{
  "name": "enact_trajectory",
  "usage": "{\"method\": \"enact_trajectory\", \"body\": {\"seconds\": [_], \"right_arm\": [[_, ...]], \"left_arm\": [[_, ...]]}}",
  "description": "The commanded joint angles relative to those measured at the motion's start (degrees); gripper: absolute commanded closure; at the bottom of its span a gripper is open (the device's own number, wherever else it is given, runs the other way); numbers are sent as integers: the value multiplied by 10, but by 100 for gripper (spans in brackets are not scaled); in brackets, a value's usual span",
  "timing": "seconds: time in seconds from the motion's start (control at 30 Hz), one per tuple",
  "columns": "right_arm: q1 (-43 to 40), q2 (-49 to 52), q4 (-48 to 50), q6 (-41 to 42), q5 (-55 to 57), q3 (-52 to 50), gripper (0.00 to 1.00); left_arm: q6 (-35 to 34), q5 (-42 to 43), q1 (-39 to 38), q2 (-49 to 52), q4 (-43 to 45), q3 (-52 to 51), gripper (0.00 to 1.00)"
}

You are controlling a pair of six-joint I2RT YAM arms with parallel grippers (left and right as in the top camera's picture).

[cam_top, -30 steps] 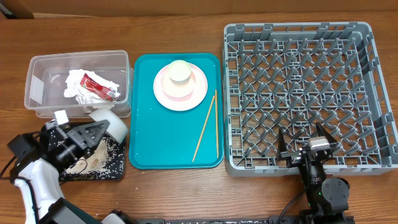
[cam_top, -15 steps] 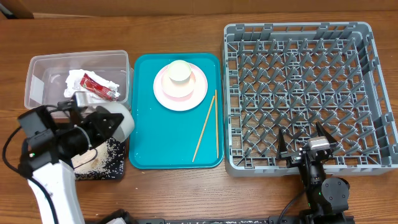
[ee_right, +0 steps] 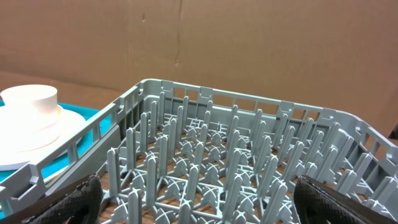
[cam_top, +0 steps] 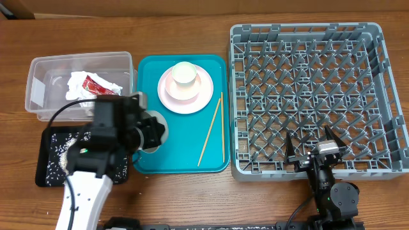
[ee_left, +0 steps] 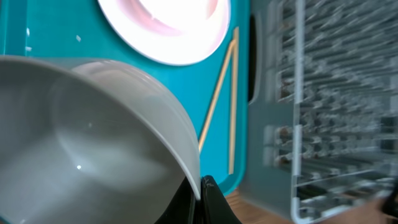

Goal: Sort waste into correct bins and load items into the dishwasher
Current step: 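Carry the empty bowl back and set it on the teal tray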

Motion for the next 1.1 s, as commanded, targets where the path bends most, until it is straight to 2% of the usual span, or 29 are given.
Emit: {"method": "enact_trajectory", "body": {"seconds": [0.0,0.2,0.3,0.53,0.8,0.83,0.9,0.97,1.0,1.07], "right_arm": [[-2,-5,2,-2,5,-6,0],[-2,-5,2,-2,5,-6,0],[-2,-5,2,-2,5,-6,0],[-2,-5,2,-2,5,-6,0],[-2,-5,2,-2,5,-6,0],[-2,-5,2,-2,5,-6,0],[-2,-5,2,-2,5,-6,0],[-2,-5,2,-2,5,-6,0],[-2,-5,2,-2,5,-6,0],[-2,-5,2,-2,5,-6,0]], "left_arm": [[-49,-123,-67,26,3,12,96],[-68,-203,-158,111,4,12,96],[-67,-207,-180,162,14,12,96],[-68,-207,-184,259,51,12,96],[-67,-215,-184,288,85,12,95],[-67,-215,-184,288,89,12,92],[-67,-215,-184,289,97,12,75],[-63,-215,-184,289,109,12,66],[-63,-215,-184,289,112,14,61],[-63,-214,-181,289,112,25,59]]}}
